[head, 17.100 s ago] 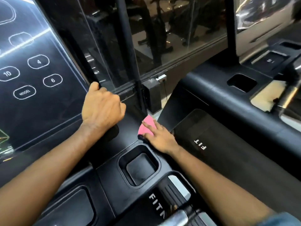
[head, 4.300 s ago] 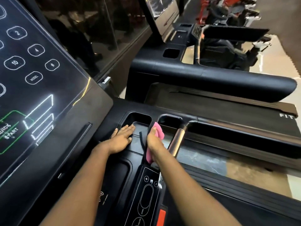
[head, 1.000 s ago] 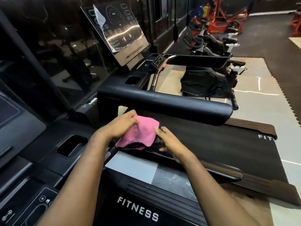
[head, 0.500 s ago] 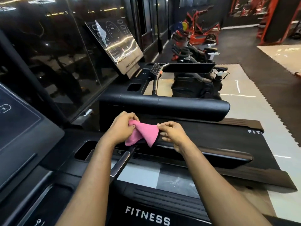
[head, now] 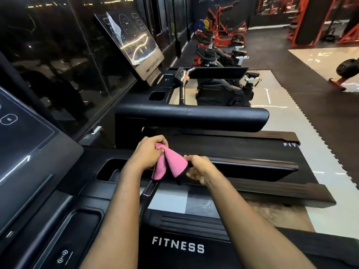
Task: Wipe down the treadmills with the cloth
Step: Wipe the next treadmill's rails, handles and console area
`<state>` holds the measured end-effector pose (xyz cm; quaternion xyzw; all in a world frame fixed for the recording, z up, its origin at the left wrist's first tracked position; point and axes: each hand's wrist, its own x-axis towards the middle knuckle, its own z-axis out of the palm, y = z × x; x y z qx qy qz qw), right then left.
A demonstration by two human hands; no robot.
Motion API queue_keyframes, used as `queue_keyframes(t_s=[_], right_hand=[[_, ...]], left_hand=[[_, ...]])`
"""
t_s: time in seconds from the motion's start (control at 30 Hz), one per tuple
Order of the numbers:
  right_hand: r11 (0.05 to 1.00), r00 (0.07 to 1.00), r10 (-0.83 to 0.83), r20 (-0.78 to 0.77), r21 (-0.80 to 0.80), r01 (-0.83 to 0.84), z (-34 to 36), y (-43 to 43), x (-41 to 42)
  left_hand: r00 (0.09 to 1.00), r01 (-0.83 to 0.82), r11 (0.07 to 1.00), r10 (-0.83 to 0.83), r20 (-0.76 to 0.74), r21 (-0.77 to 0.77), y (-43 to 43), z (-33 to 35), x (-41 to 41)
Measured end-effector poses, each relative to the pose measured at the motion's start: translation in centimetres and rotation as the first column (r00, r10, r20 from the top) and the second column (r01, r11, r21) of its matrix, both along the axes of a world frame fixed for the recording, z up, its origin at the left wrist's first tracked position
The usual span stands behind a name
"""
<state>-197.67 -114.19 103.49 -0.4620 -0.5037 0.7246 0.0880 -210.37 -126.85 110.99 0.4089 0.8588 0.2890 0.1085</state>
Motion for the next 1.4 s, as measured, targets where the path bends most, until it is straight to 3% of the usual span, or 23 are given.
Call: queue_keyframes(t_s=[0.13, 0.2, 0.37, 0.5, 0.57, 0.67, 0.77, 1.03, 1.23, 1.4], right_hand=[[0.973, 0.989, -0.078, -0.122, 0.207, 0.102, 0.2, 0.8, -0.3], [0.932, 0.991, -0.072, -0.111, 0.347, 0.106, 0.5, 1.1, -0.1], [0.860, 0.984, -0.124, -0.125, 0.481, 0.170, 0.7, 1.8, 1.8], [0.843, 0.971, -0.217, -0.099, 0.483, 0.238, -0.1, 3.6, 4.0], [0.838, 0.958, -0.285, -0.040, 0.475, 0.269, -0.2, 4.8, 5.4], [0.840, 0.928, -0.359, 0.099, 0.467, 0.275, -1.1, 6.3, 7.3], [0.846, 0.886, -0.441, 0.145, 0.398, 0.356, -2.2, 7.1, 8.6], [0.813, 0.904, -0.425, 0.044, 0.458, 0.360, -2.3, 8.4, 10.2], [0.892, 0.936, -0.334, -0.108, 0.286, 0.351, -3.2, 8.4, 9.8], [0.894, 0.930, -0.360, -0.077, 0.256, 0.368, -4.2, 7.4, 9.2]], left_hand=[[0.979, -0.024, 0.995, 0.042, 0.200, -0.094, -1.6, -1.0, -1.1], [0.950, -0.032, 0.990, 0.074, 0.303, -0.139, -1.6, -1.4, -1.4], [0.794, -0.133, 0.956, 0.261, 0.549, -0.262, 0.7, -3.0, 1.6], [0.875, -0.051, 0.896, 0.253, 0.413, -0.441, 3.1, -4.0, 3.6], [0.907, -0.076, 0.893, 0.247, 0.341, -0.444, 4.5, -4.2, 4.7], [0.894, -0.194, 0.932, 0.296, 0.336, -0.306, 7.0, -5.1, 5.6], [0.905, -0.341, 0.929, 0.365, 0.217, -0.143, 8.8, -4.3, 7.8], [0.919, -0.373, 0.906, 0.331, 0.215, 0.200, 11.3, -3.9, 9.9], [0.954, -0.289, 0.899, 0.242, 0.178, 0.329, 11.5, -2.6, 9.6], [0.984, -0.056, 0.988, 0.029, 0.178, 0.147, 11.4, -1.0, 8.9]])
